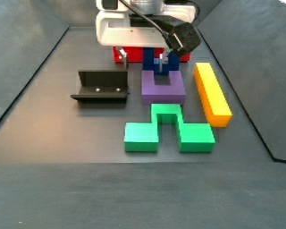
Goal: Pick up the purple object. Move up. Place the purple object on the fixture. Regrasp the purple object. Move to above the board. Insert the purple object.
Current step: Pick up the purple object.
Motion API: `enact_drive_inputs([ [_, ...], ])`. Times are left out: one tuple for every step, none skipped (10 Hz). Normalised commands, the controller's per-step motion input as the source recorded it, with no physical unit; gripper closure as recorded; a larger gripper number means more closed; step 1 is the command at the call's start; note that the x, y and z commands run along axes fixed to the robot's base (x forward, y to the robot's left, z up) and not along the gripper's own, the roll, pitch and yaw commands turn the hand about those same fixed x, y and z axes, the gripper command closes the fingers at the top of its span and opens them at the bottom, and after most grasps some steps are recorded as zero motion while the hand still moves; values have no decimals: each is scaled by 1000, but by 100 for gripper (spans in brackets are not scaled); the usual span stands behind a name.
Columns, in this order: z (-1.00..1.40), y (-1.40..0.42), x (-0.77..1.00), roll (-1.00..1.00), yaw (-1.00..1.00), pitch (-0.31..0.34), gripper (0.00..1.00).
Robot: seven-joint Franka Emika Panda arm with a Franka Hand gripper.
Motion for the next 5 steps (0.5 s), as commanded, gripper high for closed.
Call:
enact_drive_inputs([
  [-171, 0, 0, 7, 34, 0, 0],
  [-120, 0, 0, 0, 71, 0, 0],
  [-77, 34, 0, 14, 74, 0, 0],
  [-60, 37, 0, 56, 71, 0, 0],
  [-49, 0, 0, 106, 40, 0, 0],
])
